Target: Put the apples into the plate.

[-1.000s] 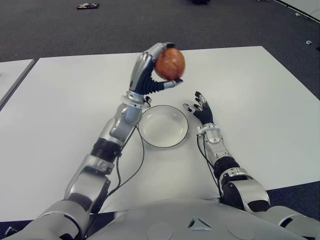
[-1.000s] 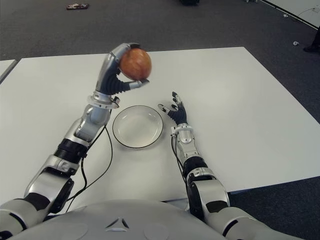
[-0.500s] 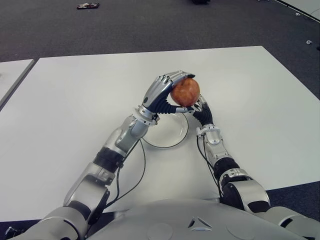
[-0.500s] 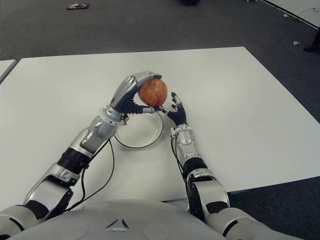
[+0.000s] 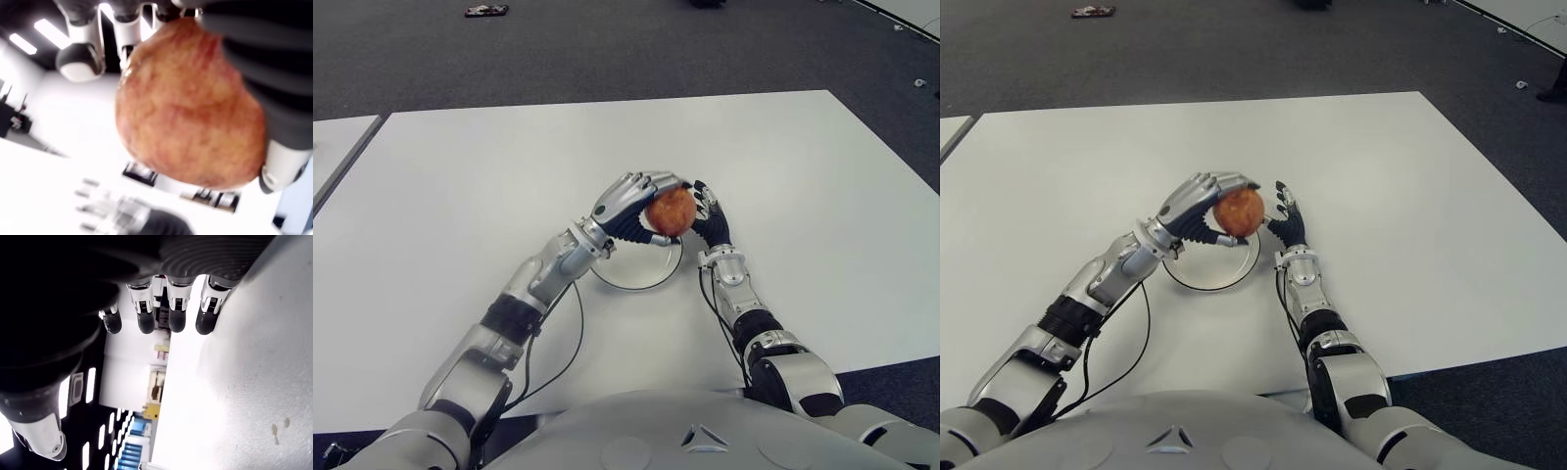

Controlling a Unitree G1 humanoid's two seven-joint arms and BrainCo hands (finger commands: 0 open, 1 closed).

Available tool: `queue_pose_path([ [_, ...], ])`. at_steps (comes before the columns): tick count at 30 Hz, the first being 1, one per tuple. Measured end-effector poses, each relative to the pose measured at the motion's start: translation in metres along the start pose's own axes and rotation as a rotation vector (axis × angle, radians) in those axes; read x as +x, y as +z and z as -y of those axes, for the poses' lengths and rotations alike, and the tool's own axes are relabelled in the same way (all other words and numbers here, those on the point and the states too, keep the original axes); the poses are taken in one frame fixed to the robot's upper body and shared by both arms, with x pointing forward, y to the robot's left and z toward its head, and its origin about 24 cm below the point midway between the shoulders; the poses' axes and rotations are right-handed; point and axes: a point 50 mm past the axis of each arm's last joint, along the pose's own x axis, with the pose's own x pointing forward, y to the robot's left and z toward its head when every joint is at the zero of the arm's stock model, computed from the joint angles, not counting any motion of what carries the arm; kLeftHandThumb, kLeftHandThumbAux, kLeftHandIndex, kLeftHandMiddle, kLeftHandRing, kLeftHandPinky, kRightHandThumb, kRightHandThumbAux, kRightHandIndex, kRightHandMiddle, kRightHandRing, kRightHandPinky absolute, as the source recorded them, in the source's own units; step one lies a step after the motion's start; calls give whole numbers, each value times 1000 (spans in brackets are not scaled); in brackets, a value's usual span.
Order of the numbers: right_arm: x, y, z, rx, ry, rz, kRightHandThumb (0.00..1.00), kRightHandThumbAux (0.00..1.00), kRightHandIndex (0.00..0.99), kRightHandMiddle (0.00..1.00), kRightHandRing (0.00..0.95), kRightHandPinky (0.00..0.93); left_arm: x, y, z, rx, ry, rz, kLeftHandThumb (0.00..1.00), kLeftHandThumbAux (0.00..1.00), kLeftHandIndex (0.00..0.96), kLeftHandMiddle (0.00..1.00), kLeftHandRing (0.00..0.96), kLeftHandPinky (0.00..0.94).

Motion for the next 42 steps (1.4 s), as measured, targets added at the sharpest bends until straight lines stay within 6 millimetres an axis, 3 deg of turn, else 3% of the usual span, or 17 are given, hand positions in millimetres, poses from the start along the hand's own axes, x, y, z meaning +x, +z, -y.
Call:
queue_pose_path([
  [14,1,0,1,20,-4,-8,158,705,0,17,41,95,-19,-26,7,164,-111,-115,517,759,793,875,868,882],
  [42,3,0,1,24,-1,-18,157,702,0,0,22,63,-28,-38,1,299,-68,-134,518,766,809,893,886,896],
])
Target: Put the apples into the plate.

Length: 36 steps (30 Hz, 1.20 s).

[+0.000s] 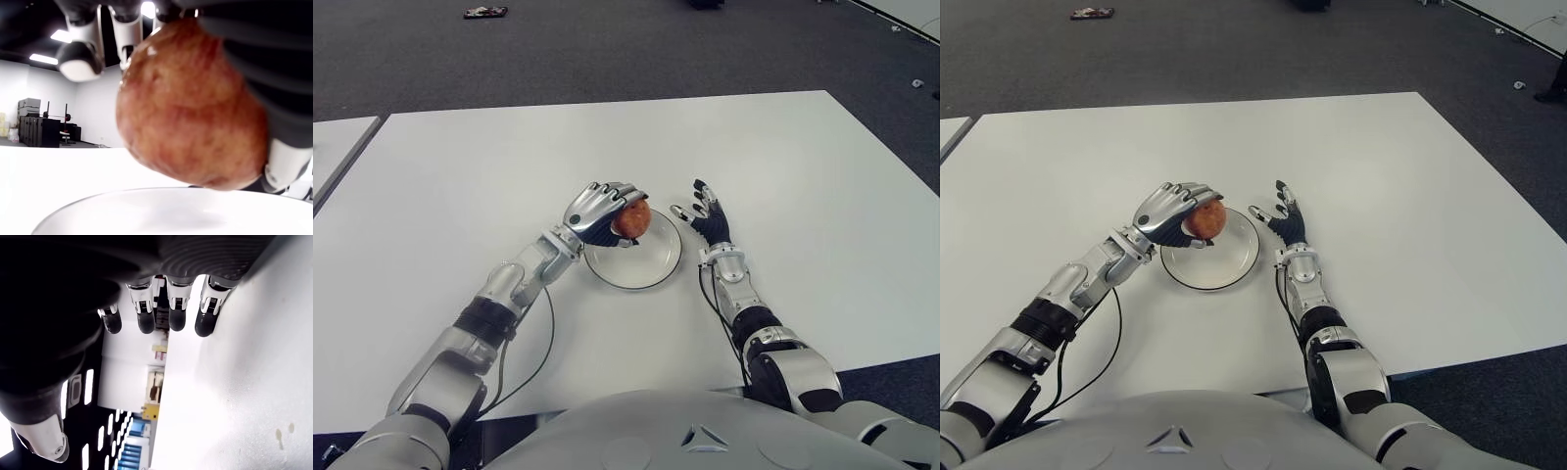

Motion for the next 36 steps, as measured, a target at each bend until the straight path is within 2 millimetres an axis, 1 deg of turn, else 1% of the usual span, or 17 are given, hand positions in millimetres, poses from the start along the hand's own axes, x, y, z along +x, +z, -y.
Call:
queue_pose_path([
  [14,0,0,0,0,0,0,160,706,0,3,25,79,0,-4,-2,12,8,-5,524,766,804,883,875,884],
  [16,0,0,0,0,0,0,161,707,0,4,26,82,0,-4,-2,14,9,-7,523,761,771,877,873,882],
  [17,0,0,0,0,0,0,161,707,0,6,28,83,0,-5,-3,15,10,-8,490,737,746,875,873,881],
  [18,0,0,0,0,0,-1,161,707,0,6,29,83,0,-5,-3,14,11,-9,477,728,737,874,874,881],
  [19,0,0,0,0,0,-1,162,707,0,8,31,86,-1,-6,-4,11,13,-11,418,694,736,873,873,881],
  [21,0,0,0,0,0,-1,162,706,0,10,34,92,-1,-6,-4,9,16,-13,343,645,743,872,871,876],
  [23,0,0,0,0,0,-1,163,704,0,15,42,104,0,-7,-6,10,19,-13,236,544,756,864,852,848],
  [24,0,0,0,0,0,-1,163,703,0,16,43,106,0,-7,-7,12,21,-11,217,523,757,862,847,839],
  [25,0,0,0,0,0,-1,163,702,0,17,45,105,0,-6,-8,15,23,-7,180,482,613,731,726,741],
  [26,0,0,0,0,0,-1,162,701,0,17,46,104,0,-6,-9,13,20,-3,157,456,521,648,649,677],
  [27,0,0,0,0,0,-1,162,702,0,17,45,101,0,-6,-10,8,11,1,141,434,452,553,544,573],
  [29,0,0,0,0,0,-1,160,702,0,14,41,93,1,-5,-13,-3,-16,9,92,376,260,290,253,270],
  [30,0,0,0,-1,1,-1,159,703,0,13,40,91,1,-5,-13,-9,-30,11,84,366,229,246,204,217],
  [31,0,0,0,-1,1,-1,158,704,0,11,37,87,1,-5,-13,-15,-50,13,73,342,165,157,130,139],
  [32,0,0,0,-1,1,-1,157,705,0,9,35,84,1,-5,-13,-20,-70,14,66,326,124,100,83,89],
  [34,0,0,0,-2,1,-1,155,707,0,7,31,77,1,-5,-13,-30,-101,17,61,304,77,51,42,45],
  [36,0,0,0,-2,1,-1,153,710,0,4,26,70,0,-5,-13,-40,-136,17,60,281,39,26,21,23],
])
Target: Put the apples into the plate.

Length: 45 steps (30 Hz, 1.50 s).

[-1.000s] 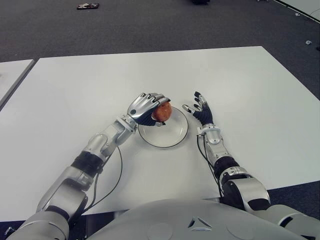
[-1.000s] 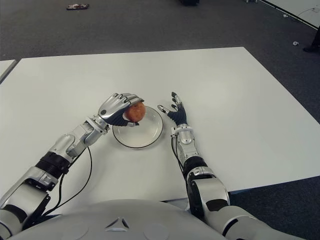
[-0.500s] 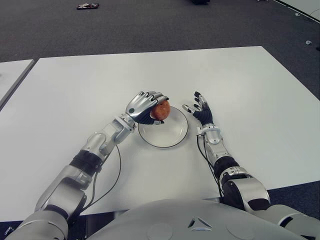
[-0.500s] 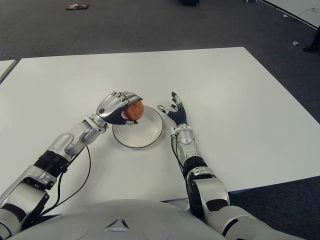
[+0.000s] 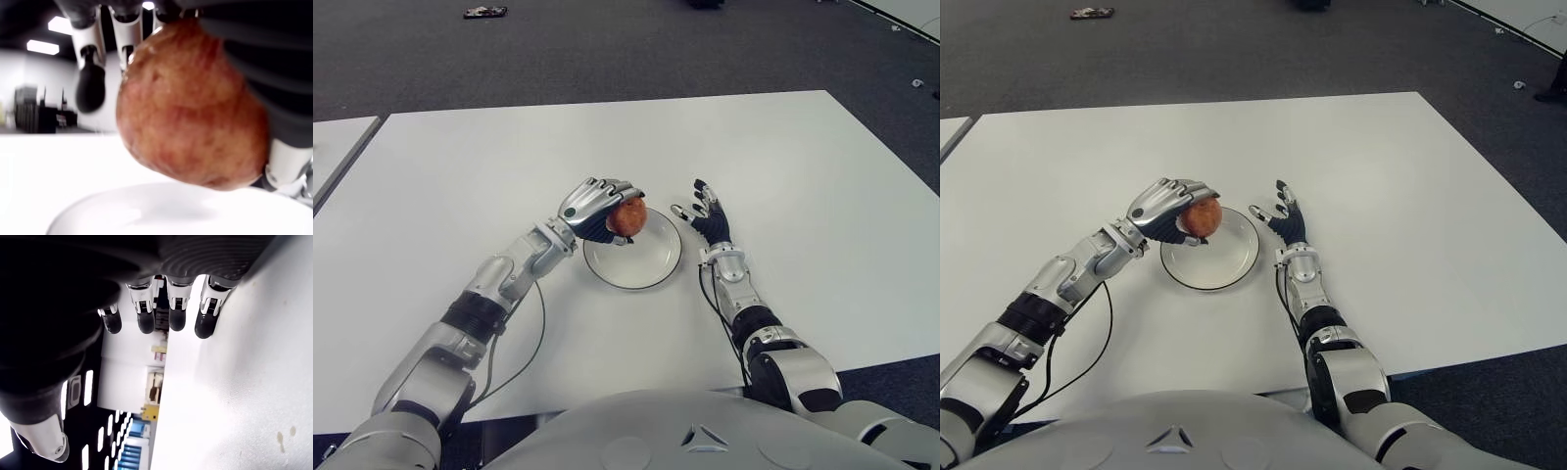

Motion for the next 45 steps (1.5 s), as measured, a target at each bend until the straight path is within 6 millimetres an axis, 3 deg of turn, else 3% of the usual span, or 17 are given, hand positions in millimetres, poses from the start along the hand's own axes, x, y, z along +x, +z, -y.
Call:
queue_pose_path([
  [17,1,0,0,-6,3,-2,140,720,0,0,13,64,0,5,-10,-129,-111,40,93,237,0,0,0,0],
  [45,1,0,1,-16,6,-3,137,722,0,0,11,58,-2,7,-10,-134,-154,44,57,241,0,0,0,0],
])
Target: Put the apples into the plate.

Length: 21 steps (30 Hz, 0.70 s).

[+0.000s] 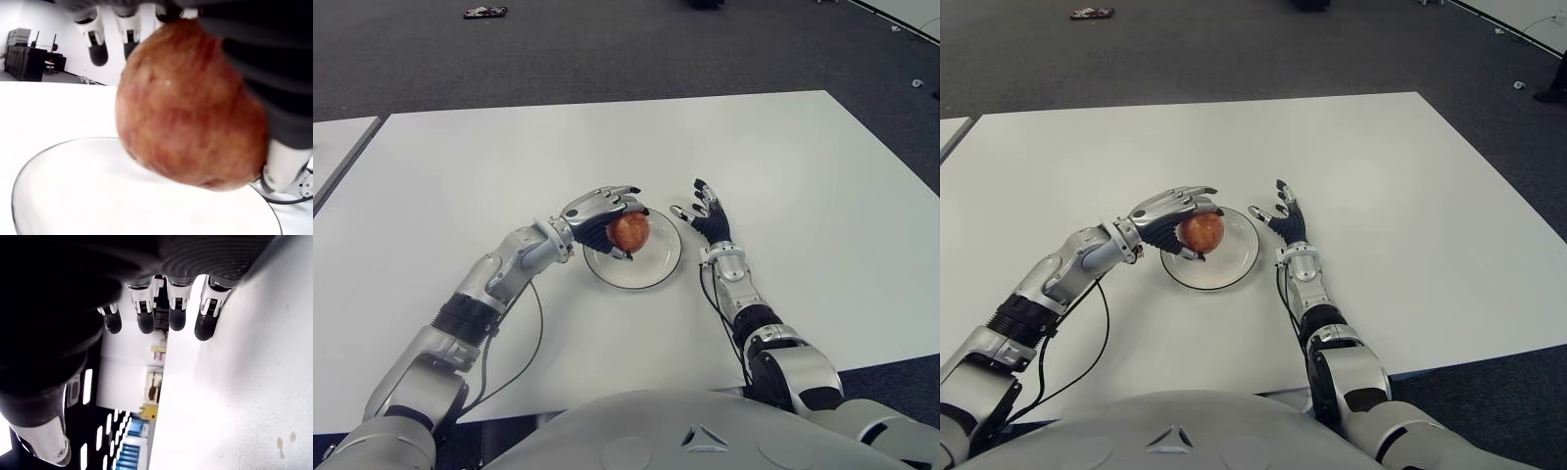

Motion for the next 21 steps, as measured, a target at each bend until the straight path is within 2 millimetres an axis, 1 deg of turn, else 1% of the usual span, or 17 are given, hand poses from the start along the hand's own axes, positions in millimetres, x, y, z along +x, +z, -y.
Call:
queue_pose_path([
  [21,0,0,0,-1,1,0,137,719,0,0,11,67,-1,-2,0,-4,6,-36,65,256,0,0,0,0],
])
